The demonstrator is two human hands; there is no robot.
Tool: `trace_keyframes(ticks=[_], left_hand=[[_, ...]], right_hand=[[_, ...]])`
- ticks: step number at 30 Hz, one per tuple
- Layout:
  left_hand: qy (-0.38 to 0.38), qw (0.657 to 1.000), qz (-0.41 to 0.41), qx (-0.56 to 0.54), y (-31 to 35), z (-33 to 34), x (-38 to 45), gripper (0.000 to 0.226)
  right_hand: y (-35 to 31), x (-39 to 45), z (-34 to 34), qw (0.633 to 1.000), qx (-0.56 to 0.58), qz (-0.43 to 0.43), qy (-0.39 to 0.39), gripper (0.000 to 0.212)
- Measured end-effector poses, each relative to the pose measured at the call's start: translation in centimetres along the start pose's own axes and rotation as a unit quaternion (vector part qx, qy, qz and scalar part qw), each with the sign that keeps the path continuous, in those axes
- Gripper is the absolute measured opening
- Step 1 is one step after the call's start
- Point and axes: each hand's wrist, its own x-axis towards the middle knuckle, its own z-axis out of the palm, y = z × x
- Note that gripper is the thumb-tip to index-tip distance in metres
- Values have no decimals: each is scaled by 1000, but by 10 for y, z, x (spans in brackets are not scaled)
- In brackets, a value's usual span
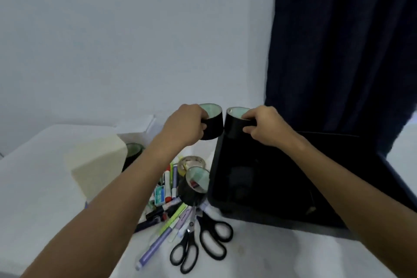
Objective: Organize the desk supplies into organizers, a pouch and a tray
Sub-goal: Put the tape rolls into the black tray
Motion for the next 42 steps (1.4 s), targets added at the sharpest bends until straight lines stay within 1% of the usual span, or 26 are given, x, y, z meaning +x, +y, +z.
trace_keyframes(ticks=[4,6,10,11,14,19,21,23,26,27,29,30,32,34,35,37,39,42], left_hand=[[-23,999,45,-20,40,40,20,15],[-39,998,51,-28,47,56,20,15],[-47,995,69,-49,60,83,23,33],[-54,996,64,-44,62,89,23,33],[-89,995,37,-34,61,107,25,21],[-108,994,3,-19,65,129,23,23],[-109,994,-4,-19,66,135,23,25],[-107,994,-11,-20,67,141,23,24],[-116,993,-10,3,68,147,20,25],[-117,993,-7,17,69,148,19,24],[-117,992,1,43,72,150,15,24],[-118,991,6,56,73,151,14,24],[-121,990,14,74,76,154,11,24],[-117,989,20,85,77,155,10,23],[-112,990,24,88,77,155,10,23],[-99,990,29,91,77,155,10,22],[-95,991,27,90,76,155,11,23],[-103,992,12,72,74,160,11,23]], right_hand=[[52,-23,-5,997,-18,62,28,39],[59,-31,3,996,-32,75,30,39],[67,-39,25,993,-68,97,23,36],[69,-39,32,992,-72,106,18,35],[72,-39,44,986,-83,143,3,32],[78,-33,55,983,-70,170,-16,29],[78,-29,56,980,-62,186,-33,31],[78,-27,53,974,-63,206,-67,31],[80,-24,53,976,-53,192,-88,28],[79,-25,54,972,-60,200,-105,28],[75,-27,58,957,-86,235,-147,31],[74,-26,61,952,-88,250,-154,32],[74,-20,65,948,-68,274,-149,34],[74,-19,64,935,-50,319,-149,39],[76,-20,65,935,-42,323,-141,38],[79,-21,69,956,-40,276,-89,34],[82,-26,73,967,-62,240,-61,32],[83,-25,73,967,-92,226,-76,29]])
